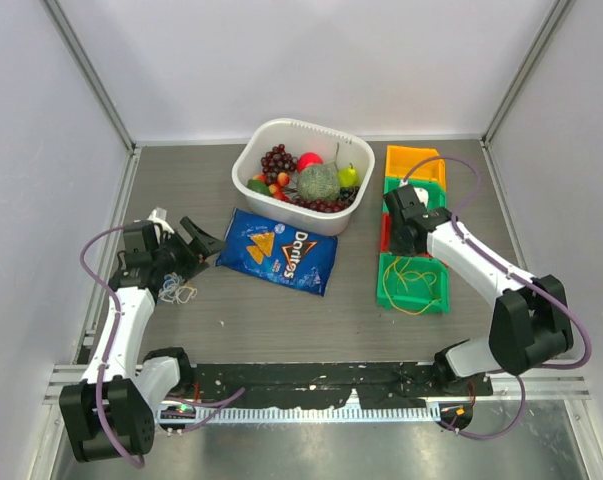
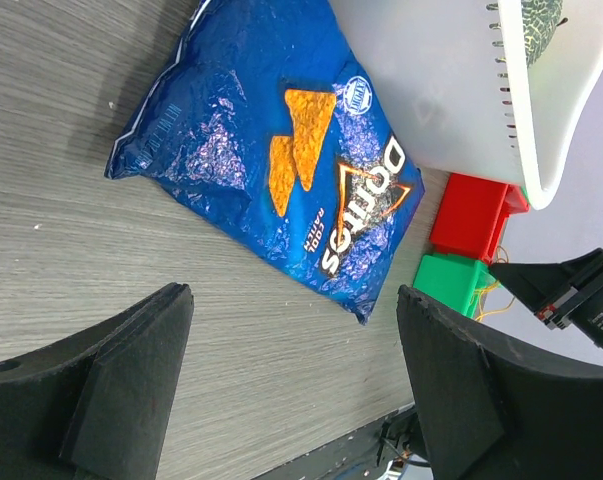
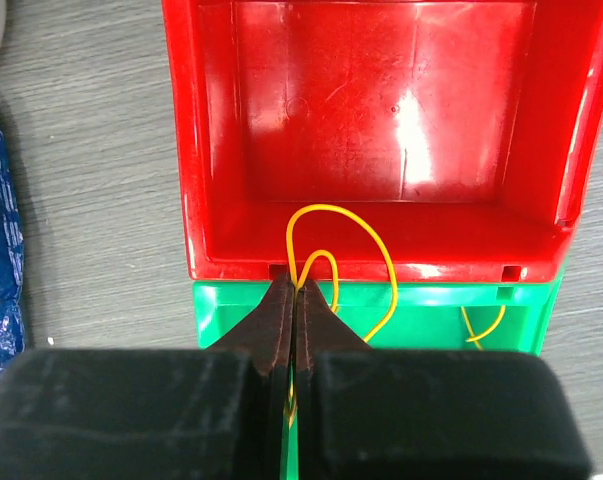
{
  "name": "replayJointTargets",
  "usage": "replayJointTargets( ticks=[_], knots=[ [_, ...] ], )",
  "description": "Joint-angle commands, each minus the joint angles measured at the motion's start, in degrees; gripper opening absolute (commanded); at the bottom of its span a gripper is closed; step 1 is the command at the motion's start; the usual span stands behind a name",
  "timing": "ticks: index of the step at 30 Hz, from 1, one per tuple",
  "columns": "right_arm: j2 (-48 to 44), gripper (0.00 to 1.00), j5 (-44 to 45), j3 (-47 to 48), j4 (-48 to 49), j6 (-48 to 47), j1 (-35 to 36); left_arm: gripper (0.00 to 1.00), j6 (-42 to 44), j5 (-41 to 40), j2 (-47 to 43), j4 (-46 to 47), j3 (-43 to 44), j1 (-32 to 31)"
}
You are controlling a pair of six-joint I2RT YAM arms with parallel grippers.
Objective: Untangle the cables
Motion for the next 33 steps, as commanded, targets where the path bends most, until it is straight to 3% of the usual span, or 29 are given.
replayJointTargets(
  ticks=[1,8,15,21,27,33],
  knots=[
    [-1.4,0.01,1.4,-5.8,-0.6,4.0,2.1,0.87,0.1,1.1,-1.1,2.0,-0.2,-0.5],
    [-15.9,0.01,3.1,-10.2,-2.4,5.2,3.4,0.86,-0.1,0.9,-0.2,3.3,-0.4,-0.5],
    [-17.0,0.01,-1.8,-9.4,-5.7,9.7,3.4,0.87,-0.1,0.8,-0.4,3.1,-0.4,-0.5],
    [-20.7,0.01,0.1,-12.8,-7.4,19.0,3.2,0.86,0.1,0.8,-0.9,2.5,-0.9,-0.6],
    [-14.6,0.01,1.1,-14.2,-7.3,25.6,-1.1,0.87,-0.5,0.9,-0.8,3.1,-0.7,-0.7],
    [-9.6,0.04,5.1,-12.9,0.0,22.1,-2.7,0.87,-0.2,0.7,-1.7,1.7,-0.3,-0.5]
  ],
)
